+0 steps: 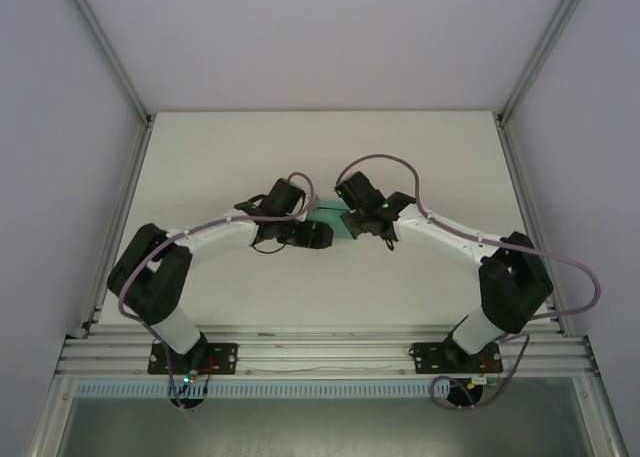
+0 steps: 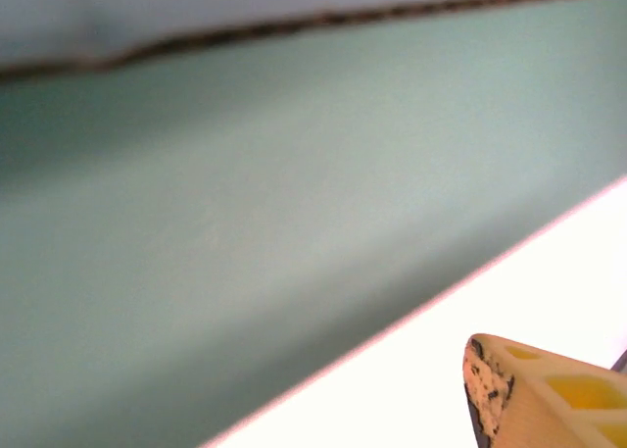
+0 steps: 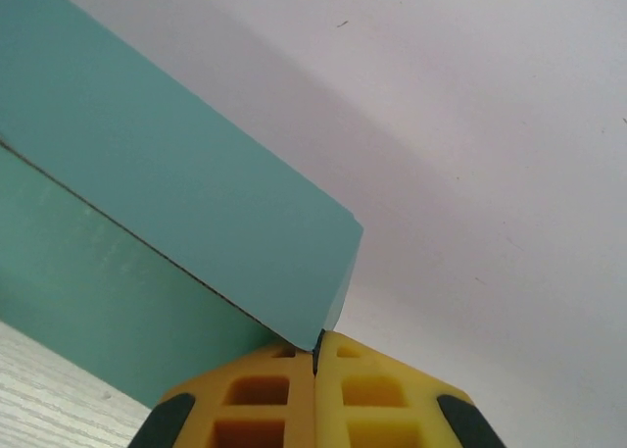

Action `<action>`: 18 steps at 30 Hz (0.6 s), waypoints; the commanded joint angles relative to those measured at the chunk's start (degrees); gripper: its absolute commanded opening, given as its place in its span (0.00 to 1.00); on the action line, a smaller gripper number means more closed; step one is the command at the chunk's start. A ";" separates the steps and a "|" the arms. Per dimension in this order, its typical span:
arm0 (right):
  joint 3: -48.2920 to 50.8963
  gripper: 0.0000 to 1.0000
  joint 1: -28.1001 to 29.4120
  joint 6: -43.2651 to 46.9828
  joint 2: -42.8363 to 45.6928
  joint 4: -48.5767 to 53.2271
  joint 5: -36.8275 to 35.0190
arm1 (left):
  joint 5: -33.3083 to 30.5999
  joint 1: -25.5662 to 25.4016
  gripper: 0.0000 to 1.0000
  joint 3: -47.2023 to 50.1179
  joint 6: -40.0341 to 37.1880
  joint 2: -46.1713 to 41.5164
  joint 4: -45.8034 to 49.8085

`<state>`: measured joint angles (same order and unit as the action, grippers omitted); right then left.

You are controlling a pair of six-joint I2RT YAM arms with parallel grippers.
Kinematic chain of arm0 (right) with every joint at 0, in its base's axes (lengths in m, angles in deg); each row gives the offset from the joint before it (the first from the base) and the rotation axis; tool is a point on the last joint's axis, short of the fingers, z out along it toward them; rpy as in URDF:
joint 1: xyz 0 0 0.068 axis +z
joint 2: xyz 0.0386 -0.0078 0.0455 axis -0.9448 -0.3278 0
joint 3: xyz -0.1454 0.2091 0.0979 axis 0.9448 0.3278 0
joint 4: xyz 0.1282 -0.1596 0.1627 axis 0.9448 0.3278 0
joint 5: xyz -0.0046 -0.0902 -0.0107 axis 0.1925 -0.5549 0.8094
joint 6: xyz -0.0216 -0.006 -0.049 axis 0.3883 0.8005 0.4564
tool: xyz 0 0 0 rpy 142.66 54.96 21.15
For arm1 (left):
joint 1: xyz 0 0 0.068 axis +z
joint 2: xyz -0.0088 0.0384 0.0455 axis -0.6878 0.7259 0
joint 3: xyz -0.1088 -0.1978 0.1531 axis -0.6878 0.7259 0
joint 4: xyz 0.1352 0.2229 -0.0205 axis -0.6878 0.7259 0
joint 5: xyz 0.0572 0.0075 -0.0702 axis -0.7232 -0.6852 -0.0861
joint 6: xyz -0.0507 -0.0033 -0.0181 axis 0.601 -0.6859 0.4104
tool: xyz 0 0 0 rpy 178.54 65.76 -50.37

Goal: Assemble paper box

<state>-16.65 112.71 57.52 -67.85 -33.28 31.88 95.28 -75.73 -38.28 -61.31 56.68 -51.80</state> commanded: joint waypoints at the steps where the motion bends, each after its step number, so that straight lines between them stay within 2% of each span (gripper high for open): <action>1: -1.63 0.00 0.11 -0.39 0.50 2.65 -2.55 | -6.19 -0.08 0.93 1.90 0.96 -6.55 5.81; 2: -1.71 0.00 0.10 -0.63 0.62 2.64 -2.20 | -9.21 0.03 0.99 2.16 2.05 -8.11 6.82; 3: -1.85 0.00 0.13 -0.46 0.61 2.97 -1.41 | -12.22 0.55 1.00 2.30 3.05 -9.78 7.51; 5: -2.51 0.00 0.11 -0.62 0.04 3.71 -0.53 | -14.22 2.41 1.00 2.85 3.74 -11.56 6.75; 11: -4.32 0.00 0.01 -1.67 -1.34 5.67 0.56 | -5.87 7.89 1.00 1.71 4.63 -8.06 -0.62; 15: -5.65 0.00 -0.01 -2.92 -1.34 7.08 0.92 | 1.82 7.97 0.92 1.40 4.17 -5.46 -5.03; 18: -5.92 0.00 0.06 -3.60 -1.33 7.62 1.70 | 2.21 7.93 0.90 2.74 3.50 -5.79 -5.68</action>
<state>-20.74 112.71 55.70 -68.94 -28.54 33.06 93.97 -67.49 -36.10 -57.38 51.61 -53.68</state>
